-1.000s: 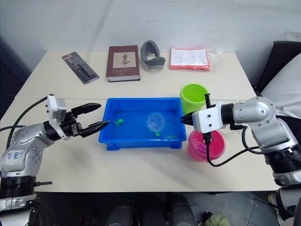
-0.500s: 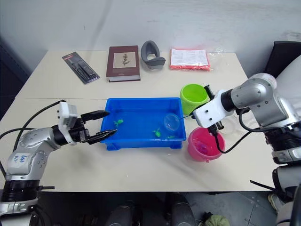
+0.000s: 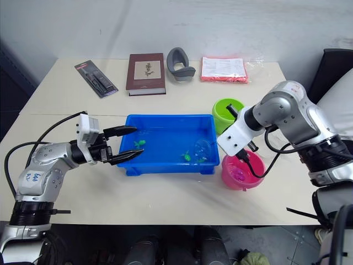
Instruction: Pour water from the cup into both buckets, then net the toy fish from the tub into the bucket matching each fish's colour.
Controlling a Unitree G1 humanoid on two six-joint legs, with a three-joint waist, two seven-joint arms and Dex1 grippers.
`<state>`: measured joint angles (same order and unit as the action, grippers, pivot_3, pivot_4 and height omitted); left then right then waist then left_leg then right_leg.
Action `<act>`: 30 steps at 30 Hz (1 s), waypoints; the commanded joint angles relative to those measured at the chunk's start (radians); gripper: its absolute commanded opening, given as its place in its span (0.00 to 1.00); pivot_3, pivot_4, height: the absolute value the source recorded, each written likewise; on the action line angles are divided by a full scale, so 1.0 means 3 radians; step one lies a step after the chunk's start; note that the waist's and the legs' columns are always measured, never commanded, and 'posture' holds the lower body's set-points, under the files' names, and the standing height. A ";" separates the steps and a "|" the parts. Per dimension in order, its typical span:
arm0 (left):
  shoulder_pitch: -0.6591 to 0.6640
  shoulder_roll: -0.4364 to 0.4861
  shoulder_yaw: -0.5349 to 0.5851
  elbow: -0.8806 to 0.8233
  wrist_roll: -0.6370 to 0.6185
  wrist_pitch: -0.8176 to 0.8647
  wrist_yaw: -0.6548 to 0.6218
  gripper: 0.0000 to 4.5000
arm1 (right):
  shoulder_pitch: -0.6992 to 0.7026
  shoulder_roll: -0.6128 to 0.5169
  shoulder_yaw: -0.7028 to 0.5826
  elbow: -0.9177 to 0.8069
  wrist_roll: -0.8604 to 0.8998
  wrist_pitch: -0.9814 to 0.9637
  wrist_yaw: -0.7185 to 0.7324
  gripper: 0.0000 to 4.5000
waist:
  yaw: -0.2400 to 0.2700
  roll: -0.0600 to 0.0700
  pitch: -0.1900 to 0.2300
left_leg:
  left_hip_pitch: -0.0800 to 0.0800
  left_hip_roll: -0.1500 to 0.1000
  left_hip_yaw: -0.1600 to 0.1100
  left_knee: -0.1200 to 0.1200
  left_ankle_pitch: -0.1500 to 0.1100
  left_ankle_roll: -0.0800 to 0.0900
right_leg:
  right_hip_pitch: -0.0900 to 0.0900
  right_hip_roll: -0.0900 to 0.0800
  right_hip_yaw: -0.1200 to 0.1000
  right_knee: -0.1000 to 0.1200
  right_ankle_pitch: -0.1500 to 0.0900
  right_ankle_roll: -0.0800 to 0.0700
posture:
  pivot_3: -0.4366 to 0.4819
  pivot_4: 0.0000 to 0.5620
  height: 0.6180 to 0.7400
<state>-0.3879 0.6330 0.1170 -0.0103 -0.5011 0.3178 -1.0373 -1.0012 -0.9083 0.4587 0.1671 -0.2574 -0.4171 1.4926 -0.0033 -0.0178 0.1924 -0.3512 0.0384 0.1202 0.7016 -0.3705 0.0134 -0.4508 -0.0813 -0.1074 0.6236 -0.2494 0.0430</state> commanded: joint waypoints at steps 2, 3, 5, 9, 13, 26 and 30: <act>-0.0013 -0.0004 0.0052 -0.0038 -0.0016 -0.0074 -0.0004 0.99 | -0.0100 -0.0009 -0.0002 -0.0093 0.0046 0.0077 0.0229 0.00 | 0.0002 0.0000 0.0000 | 0.0000 0.0000 0.0000 0.0000 0.0000 0.0000 | 0.0000 0.0000 0.0000 0.0000 0.0000 0.0000 | 0.48 0.27 1.00; -0.0003 -0.0003 0.0058 -0.0044 -0.0020 -0.0076 0.0000 0.99 | -0.0106 -0.0003 -0.0001 -0.0100 0.0068 0.0107 0.0266 0.00 | 0.0002 0.0000 0.0000 | 0.0000 0.0000 0.0000 0.0000 0.0000 0.0000 | 0.0000 0.0000 0.0000 0.0000 0.0000 0.0000 | 0.48 0.27 1.00; 0.0018 -0.0001 0.0073 -0.0061 -0.0029 -0.0073 0.0011 0.99 | -0.0112 0.0002 -0.0008 -0.0107 0.0089 0.0165 0.0304 0.00 | 0.0000 0.0000 0.0000 | 0.0000 0.0000 0.0000 0.0000 0.0000 0.0000 | 0.0000 0.0000 0.0000 0.0000 0.0000 0.0000 | 0.48 0.27 1.00; 0.0086 0.0007 0.0103 -0.0112 -0.0047 -0.0064 0.0028 0.99 | -0.0090 0.0026 -0.0041 -0.0082 0.0156 0.0339 0.0324 0.00 | -0.0002 0.0000 0.0000 | 0.0000 0.0000 0.0000 0.0000 0.0000 0.0000 | 0.0000 0.0000 0.0000 0.0001 0.0000 0.0000 | 0.48 0.27 1.00; 0.0156 0.0023 0.0125 -0.0189 -0.0068 -0.0034 0.0059 0.99 | -0.0018 0.0108 -0.0134 -0.0078 0.0340 0.0787 0.0272 0.00 | -0.0003 0.0000 0.0000 | 0.0000 0.0001 0.0000 0.0000 0.0000 0.0000 | 0.0000 0.0000 0.0000 0.0001 0.0000 0.0000 | 0.48 0.27 1.00; 0.0227 0.0054 0.0178 -0.0225 -0.0068 -0.0017 0.0069 0.99 | -0.0150 0.0202 -0.0218 -0.0017 0.0589 0.1864 0.0309 0.00 | -0.0004 0.0000 0.0000 | -0.0002 0.0001 0.0000 0.0001 0.0000 0.0000 | -0.0005 0.0000 0.0000 0.0003 0.0000 -0.0001 | 0.48 0.27 1.00; 0.0249 0.0062 0.0190 -0.0243 -0.0069 -0.0014 0.0077 0.99 | -0.0137 0.0214 -0.0233 0.0002 0.0676 0.2205 0.0328 0.00 | -0.0004 0.0000 0.0000 | -0.0004 0.0001 0.0000 0.0000 0.0000 -0.0001 | -0.0006 0.0000 0.0001 0.0004 0.0000 -0.0001 | 0.48 0.27 1.00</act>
<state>-0.3164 0.6374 0.1475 -0.0412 -0.5064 0.3177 -1.0177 -1.0227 -0.8439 0.4251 0.1703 -0.0786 0.1992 1.5510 -0.0046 -0.0178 0.1924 -0.3523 0.0387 0.1203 0.7018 -0.3705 0.0133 -0.4527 -0.0814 -0.1072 0.6247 -0.2495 0.0428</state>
